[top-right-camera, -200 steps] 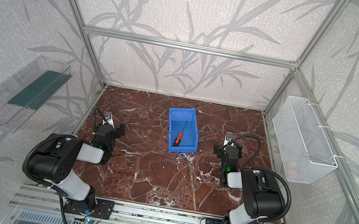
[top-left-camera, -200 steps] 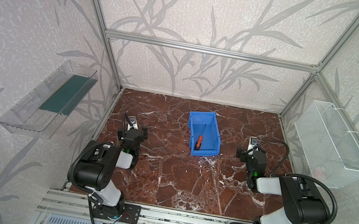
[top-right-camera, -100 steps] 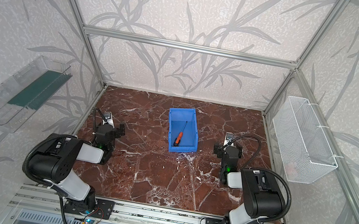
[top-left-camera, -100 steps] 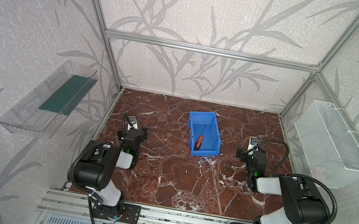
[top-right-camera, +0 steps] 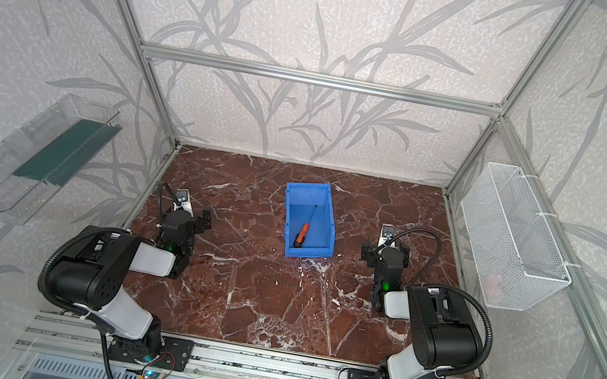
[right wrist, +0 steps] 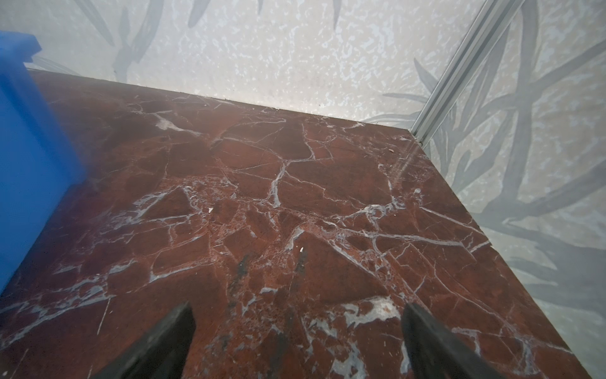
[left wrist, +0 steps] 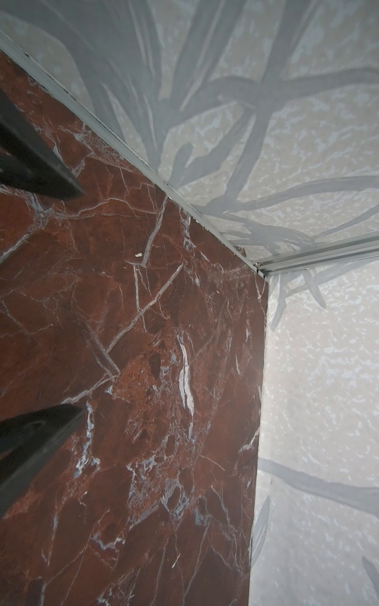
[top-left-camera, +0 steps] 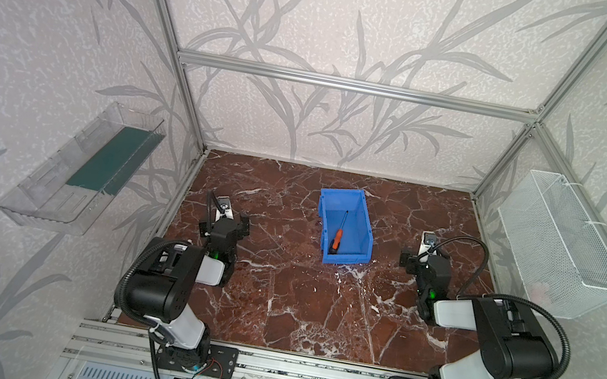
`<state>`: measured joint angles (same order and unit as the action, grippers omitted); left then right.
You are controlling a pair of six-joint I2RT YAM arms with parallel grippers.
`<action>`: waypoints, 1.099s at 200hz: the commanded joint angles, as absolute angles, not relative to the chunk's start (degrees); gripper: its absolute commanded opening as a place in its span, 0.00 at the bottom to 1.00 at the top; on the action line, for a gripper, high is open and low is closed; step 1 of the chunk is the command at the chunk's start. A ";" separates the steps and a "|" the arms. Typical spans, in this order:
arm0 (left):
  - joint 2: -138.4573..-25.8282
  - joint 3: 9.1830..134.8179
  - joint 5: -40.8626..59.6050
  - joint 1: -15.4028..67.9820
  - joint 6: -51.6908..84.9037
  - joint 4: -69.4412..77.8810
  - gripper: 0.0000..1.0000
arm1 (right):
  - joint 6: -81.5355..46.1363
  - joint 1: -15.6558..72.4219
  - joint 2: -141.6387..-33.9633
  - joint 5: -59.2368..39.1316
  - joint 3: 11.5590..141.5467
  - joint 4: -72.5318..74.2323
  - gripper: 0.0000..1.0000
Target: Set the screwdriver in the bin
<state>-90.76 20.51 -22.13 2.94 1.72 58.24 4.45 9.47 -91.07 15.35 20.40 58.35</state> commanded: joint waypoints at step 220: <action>-90.79 20.48 -21.85 2.81 2.28 58.31 0.99 | 4.42 9.67 -90.06 16.17 18.26 62.06 0.99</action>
<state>-90.76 20.51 -22.13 2.94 1.72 58.24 4.49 9.47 -90.70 15.42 18.59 59.83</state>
